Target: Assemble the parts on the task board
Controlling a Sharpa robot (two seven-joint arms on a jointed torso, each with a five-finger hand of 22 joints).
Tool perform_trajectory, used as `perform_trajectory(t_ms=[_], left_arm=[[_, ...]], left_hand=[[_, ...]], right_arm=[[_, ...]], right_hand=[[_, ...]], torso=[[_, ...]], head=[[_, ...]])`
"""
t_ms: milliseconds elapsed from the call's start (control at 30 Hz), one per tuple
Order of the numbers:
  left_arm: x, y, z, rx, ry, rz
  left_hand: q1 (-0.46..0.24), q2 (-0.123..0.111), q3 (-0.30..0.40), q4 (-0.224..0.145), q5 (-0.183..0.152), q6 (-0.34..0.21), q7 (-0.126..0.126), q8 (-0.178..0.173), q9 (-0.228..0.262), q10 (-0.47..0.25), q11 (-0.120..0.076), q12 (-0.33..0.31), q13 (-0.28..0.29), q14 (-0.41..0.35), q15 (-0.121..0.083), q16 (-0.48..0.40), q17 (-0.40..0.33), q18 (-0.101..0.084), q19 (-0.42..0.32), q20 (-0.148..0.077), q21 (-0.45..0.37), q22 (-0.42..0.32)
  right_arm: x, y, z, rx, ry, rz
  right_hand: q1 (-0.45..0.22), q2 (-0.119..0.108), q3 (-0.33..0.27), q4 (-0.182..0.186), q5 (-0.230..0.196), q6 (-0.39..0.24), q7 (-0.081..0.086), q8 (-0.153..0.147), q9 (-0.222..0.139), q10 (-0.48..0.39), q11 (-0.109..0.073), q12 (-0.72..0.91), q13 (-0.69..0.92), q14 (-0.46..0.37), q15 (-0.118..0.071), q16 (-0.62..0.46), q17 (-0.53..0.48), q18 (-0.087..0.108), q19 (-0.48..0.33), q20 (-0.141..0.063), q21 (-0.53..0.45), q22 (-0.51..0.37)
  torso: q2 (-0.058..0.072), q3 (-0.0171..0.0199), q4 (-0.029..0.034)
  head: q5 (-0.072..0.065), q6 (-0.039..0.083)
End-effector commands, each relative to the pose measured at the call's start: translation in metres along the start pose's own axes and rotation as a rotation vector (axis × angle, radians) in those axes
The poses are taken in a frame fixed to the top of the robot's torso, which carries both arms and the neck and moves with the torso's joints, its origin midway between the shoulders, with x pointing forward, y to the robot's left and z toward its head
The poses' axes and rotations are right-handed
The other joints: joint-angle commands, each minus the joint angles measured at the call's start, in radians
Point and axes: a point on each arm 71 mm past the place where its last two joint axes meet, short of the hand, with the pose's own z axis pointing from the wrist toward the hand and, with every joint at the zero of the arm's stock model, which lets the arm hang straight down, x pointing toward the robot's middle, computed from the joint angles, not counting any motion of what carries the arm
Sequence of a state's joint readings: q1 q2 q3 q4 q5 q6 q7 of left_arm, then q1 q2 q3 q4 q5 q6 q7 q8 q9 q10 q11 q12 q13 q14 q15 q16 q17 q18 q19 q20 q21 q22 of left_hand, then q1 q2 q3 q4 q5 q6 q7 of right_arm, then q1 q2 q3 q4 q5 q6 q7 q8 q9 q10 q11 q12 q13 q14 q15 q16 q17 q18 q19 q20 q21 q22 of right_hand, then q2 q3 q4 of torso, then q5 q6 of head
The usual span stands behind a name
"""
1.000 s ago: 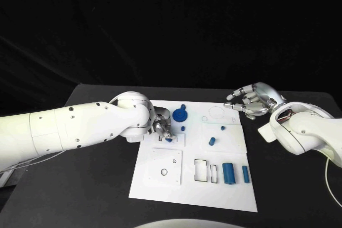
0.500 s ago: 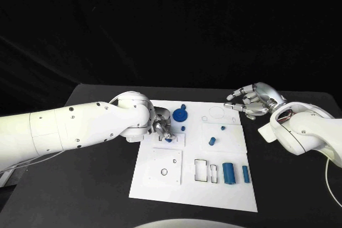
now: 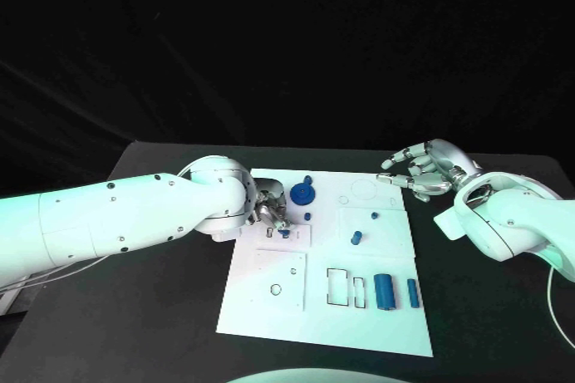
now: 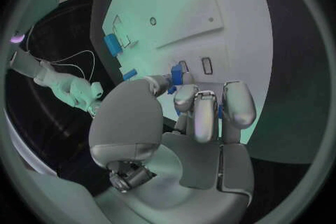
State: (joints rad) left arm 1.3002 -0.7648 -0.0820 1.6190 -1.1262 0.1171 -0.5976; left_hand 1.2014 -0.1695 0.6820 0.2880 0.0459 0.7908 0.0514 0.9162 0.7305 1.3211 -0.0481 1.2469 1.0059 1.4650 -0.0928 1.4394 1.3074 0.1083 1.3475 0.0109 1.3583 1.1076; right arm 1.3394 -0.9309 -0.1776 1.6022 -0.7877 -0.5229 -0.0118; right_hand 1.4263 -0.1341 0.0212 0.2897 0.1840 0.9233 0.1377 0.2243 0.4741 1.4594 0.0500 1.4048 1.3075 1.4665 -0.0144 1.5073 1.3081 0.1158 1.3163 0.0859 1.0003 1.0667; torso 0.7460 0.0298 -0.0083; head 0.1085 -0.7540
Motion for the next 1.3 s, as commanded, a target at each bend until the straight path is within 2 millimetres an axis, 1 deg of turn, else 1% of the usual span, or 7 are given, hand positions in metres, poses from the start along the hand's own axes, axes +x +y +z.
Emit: perform_trajectory(t_ms=[33,467,633,867,1067,1200,1300], left_arm=[[-0.002,0.000,-0.002,0.018,-0.040,-0.080],[0.002,0.008,-0.008,0.014,-0.105,-0.108],[0.010,0.008,-0.008,0.017,-0.123,-0.107],[0.019,0.010,-0.006,0.012,-0.136,-0.103],[0.026,0.011,-0.003,0.007,-0.141,-0.106],[0.027,0.011,-0.002,0.007,-0.147,-0.101],[0.027,0.011,-0.002,0.007,-0.149,-0.098]], left_hand=[[0.001,0.011,0.137,-0.134,0.004,0.034,-0.029,0.007,0.012,0.006,0.001,0.007,0.002,0.052,-0.009,0.006,0.056,-0.016,0.006,0.001,0.004,0.002],[-0.004,0.006,0.151,-0.143,0.004,0.041,-0.032,0.008,0.014,0.017,-0.002,0.015,0.014,0.052,-0.011,0.006,0.056,-0.020,0.016,-0.002,0.014,0.020],[-0.010,0.000,0.171,-0.153,0.004,0.047,-0.035,0.010,0.017,0.027,-0.005,0.023,0.025,0.053,-0.014,0.006,0.056,-0.022,0.022,-0.005,0.020,0.032],[-0.018,-0.006,0.189,-0.159,0.004,0.050,-0.036,0.012,0.020,0.032,-0.007,0.027,0.031,0.053,-0.016,0.006,0.057,-0.024,0.027,-0.007,0.024,0.040],[-0.023,-0.006,0.196,-0.159,0.004,0.052,-0.037,0.013,0.021,0.035,-0.007,0.031,0.036,0.053,-0.016,0.006,0.056,-0.024,0.029,-0.008,0.026,0.044],[-0.026,-0.007,0.199,-0.160,0.004,0.053,-0.037,0.014,0.022,0.036,-0.007,0.031,0.035,0.053,-0.017,0.006,0.057,-0.025,0.029,-0.008,0.026,0.045],[-0.029,-0.009,0.204,-0.162,0.004,0.054,-0.038,0.015,0.023,0.038,-0.008,0.033,0.038,0.053,-0.017,0.006,0.057,-0.025,0.031,-0.008,0.028,0.048]], right_arm=[[0.001,0.001,0.000,-0.009,0.009,-0.007],[0.001,-0.001,-0.001,-0.006,0.008,-0.006],[0.001,-0.001,-0.001,-0.004,0.007,-0.006],[0.000,-0.002,-0.001,-0.003,0.007,-0.007],[0.001,-0.002,-0.001,-0.001,0.008,-0.007],[0.001,-0.003,-0.001,0.000,0.008,-0.006],[0.000,-0.003,-0.001,0.000,0.008,-0.006]], right_hand=[[0.004,0.001,0.005,0.000,0.000,0.000,-0.005,0.007,0.001,-0.007,0.000,-0.004,0.099,0.067,-0.008,-0.006,0.095,0.013,-0.004,-0.003,-0.006,-0.001],[0.004,0.001,0.005,0.000,0.000,0.000,-0.005,0.007,0.001,-0.007,0.000,-0.004,0.099,0.067,-0.008,-0.006,0.095,0.013,-0.004,-0.003,-0.006,-0.001],[0.004,0.001,0.005,0.000,0.000,0.000,-0.005,0.007,0.001,-0.007,0.000,-0.004,0.099,0.067,-0.008,-0.006,0.095,0.013,-0.004,-0.003,-0.006,-0.001],[0.004,0.001,0.005,0.000,0.000,0.000,-0.005,0.007,0.001,-0.007,0.000,-0.004,0.099,0.067,-0.008,-0.006,0.095,0.013,-0.004,-0.003,-0.006,-0.001],[-0.001,0.002,0.005,0.000,0.000,-0.002,-0.005,0.009,0.002,-0.005,0.000,-0.002,0.101,0.068,-0.008,-0.005,0.099,0.012,0.000,-0.003,-0.003,0.003],[-0.001,0.002,0.005,0.000,0.000,-0.002,-0.005,0.009,0.002,-0.005,0.000,-0.002,0.101,0.068,-0.008,-0.005,0.099,0.012,0.000,-0.003,-0.003,0.003],[-0.001,0.002,0.005,0.000,0.000,-0.002,-0.005,0.009,0.002,-0.005,0.000,-0.002,0.101,0.068,-0.008,-0.005,0.099,0.012,0.000,-0.003,-0.003,0.003]], torso=[[0.000,0.0003,0.0009],[-0.003,0.0013,0.0032],[-0.002,0.0012,0.0010],[-0.003,0.0019,-0.0002],[-0.003,-0.0002,-0.0017],[-0.003,0.0011,-0.0017],[-0.002,0.0006,-0.0011]], head=[[-0.001,-0.002],[0.003,-0.007],[0.004,-0.004],[0.005,-0.007],[0.004,-0.003],[0.004,-0.002],[0.002,-0.001]])
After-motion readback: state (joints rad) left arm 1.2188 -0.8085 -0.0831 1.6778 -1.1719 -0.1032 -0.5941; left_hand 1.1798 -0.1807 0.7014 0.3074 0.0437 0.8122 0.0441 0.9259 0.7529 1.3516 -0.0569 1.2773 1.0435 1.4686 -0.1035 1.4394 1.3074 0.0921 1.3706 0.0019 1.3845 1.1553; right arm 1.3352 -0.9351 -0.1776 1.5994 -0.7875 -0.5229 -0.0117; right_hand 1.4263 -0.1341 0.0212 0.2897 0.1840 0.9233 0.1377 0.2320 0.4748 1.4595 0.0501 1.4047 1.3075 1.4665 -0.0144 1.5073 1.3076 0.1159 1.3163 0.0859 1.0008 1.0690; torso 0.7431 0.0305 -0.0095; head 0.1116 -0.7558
